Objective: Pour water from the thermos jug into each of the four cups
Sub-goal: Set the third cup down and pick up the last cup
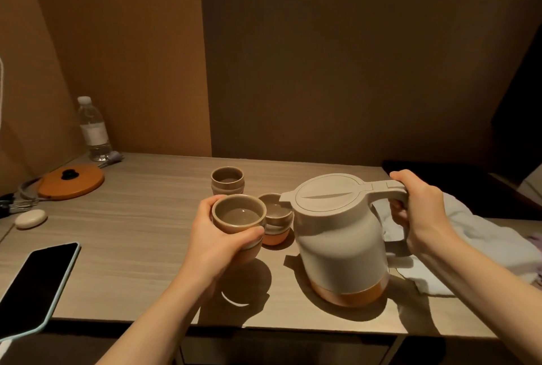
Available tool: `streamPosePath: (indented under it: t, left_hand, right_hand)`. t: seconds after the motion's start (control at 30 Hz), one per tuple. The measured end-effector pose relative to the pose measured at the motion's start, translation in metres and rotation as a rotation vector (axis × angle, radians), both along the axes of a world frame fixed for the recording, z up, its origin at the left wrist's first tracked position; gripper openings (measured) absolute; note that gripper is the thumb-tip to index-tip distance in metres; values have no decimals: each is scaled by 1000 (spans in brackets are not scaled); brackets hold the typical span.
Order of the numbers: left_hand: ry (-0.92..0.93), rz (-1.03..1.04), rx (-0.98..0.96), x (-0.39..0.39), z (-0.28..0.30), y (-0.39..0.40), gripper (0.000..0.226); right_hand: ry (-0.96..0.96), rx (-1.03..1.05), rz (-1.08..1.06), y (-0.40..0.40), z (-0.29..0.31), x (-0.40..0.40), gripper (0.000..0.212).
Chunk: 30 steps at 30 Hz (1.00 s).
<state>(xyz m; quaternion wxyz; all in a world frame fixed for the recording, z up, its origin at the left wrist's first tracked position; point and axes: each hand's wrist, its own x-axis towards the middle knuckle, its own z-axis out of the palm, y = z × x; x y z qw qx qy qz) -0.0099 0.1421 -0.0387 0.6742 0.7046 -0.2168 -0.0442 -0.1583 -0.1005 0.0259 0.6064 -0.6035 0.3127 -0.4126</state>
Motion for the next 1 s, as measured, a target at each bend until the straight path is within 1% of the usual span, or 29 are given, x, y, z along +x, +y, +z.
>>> streamPosePath:
  t: [0.17,0.37,0.47,0.67,0.8,1.0]
  left_hand:
    - [-23,-7,-4,7,14,-13,79]
    - [-86,10,48,23,33,-40,80]
    - [-100,12,75,36,41,-56,77]
    - [-98,19,125,70,49,-93,80]
    - [-82,0,175,94,49,-121,83]
    - [-53,53,311,127,29,-154,86]
  right_hand:
    - [-7,30,-37,-10,-6,0,34]
    - [-3,27,-68,-21,-10,3,32]
    - [-13,37,-81,-26,-11,4,34]
    - [-7,43,-112,-37,-16,1,34]
    - [-6,50,-116,-43,-19,-1,33]
    - [-5,44,-107,-45,-21,-4,37]
